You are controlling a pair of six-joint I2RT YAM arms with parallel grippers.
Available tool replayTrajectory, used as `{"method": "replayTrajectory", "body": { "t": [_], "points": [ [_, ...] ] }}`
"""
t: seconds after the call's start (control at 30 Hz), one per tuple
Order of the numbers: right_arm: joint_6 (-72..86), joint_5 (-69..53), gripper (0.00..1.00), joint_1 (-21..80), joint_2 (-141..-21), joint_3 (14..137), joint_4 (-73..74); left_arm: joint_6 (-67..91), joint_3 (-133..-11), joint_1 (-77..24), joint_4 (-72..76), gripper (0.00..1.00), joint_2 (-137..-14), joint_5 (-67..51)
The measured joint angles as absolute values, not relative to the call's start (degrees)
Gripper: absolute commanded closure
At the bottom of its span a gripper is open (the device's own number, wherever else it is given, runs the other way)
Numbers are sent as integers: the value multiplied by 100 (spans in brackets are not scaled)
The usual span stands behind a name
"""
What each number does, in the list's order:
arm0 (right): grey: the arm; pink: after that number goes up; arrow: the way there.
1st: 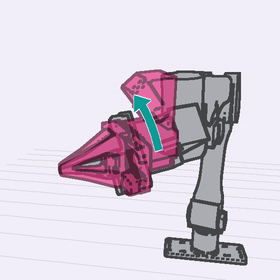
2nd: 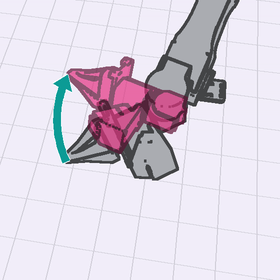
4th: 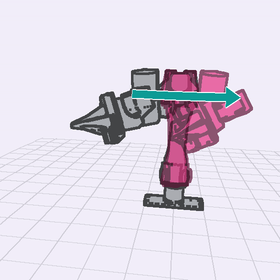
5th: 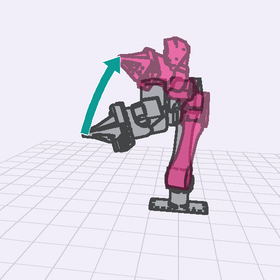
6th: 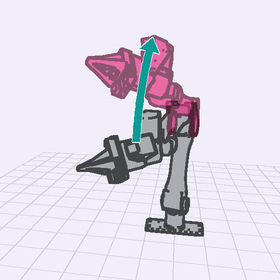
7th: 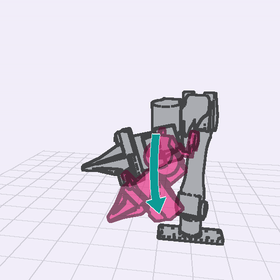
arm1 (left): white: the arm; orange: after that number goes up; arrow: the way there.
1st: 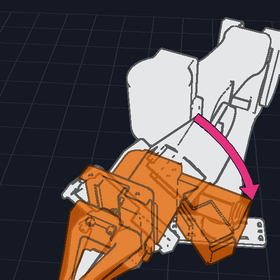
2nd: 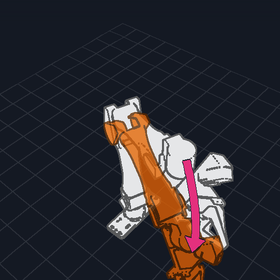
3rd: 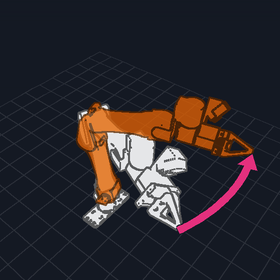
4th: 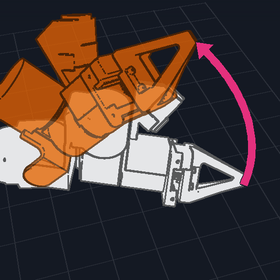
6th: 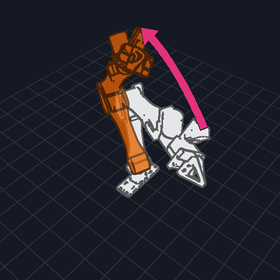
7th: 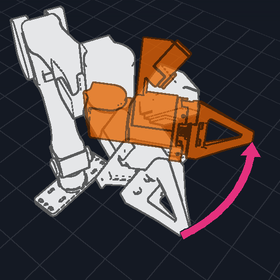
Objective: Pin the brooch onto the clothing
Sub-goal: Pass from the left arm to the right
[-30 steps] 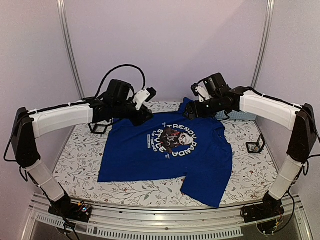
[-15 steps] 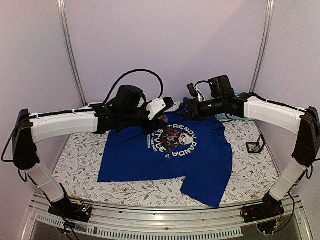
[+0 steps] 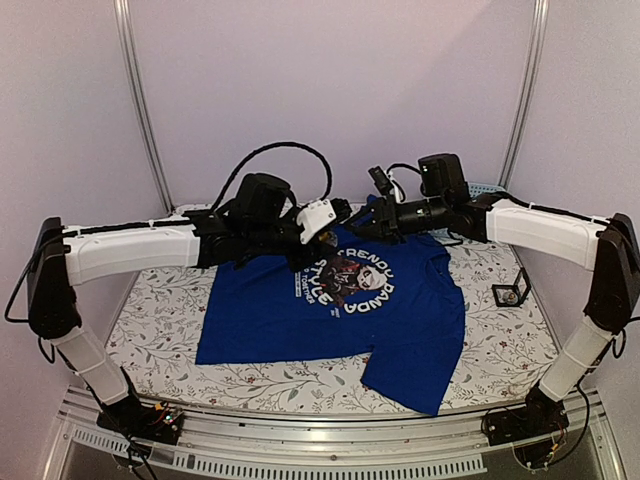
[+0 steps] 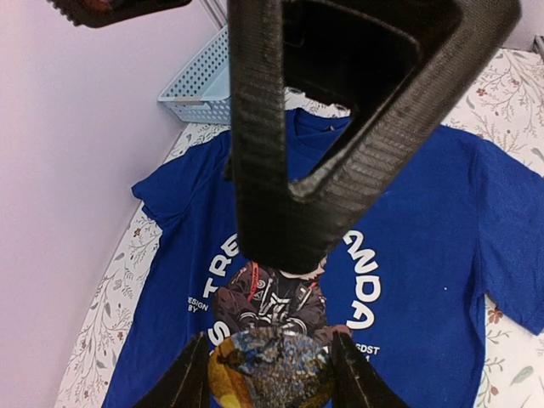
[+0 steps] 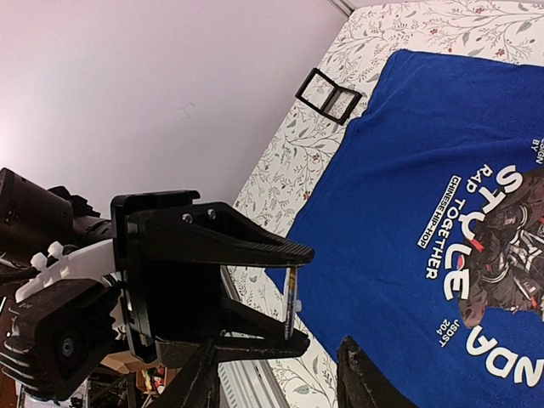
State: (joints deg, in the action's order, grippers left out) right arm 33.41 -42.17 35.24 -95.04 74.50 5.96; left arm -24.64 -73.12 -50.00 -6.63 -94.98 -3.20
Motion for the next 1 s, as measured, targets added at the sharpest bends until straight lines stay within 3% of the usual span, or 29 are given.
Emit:
{"method": "replayTrajectory", "body": {
  "t": [0.23,0.67,0.87,1.0],
  "points": [
    [3435,-4283,55,3597,-9810,7450,469,-2491,-7312,-5006,-661,63,-9529,-287],
    [3518,-4482,70,3710,-10145,7572,362,-2497,-7312,-5015,-648,63,-9544,-259],
    [3533,-4589,83,3719,-10250,7616,340,-2506,-7312,-5017,-626,63,-9614,-252],
    [3557,-4659,98,3728,-10298,7669,329,-2510,-7312,-5019,-626,63,-9633,-250]
  ]
}}
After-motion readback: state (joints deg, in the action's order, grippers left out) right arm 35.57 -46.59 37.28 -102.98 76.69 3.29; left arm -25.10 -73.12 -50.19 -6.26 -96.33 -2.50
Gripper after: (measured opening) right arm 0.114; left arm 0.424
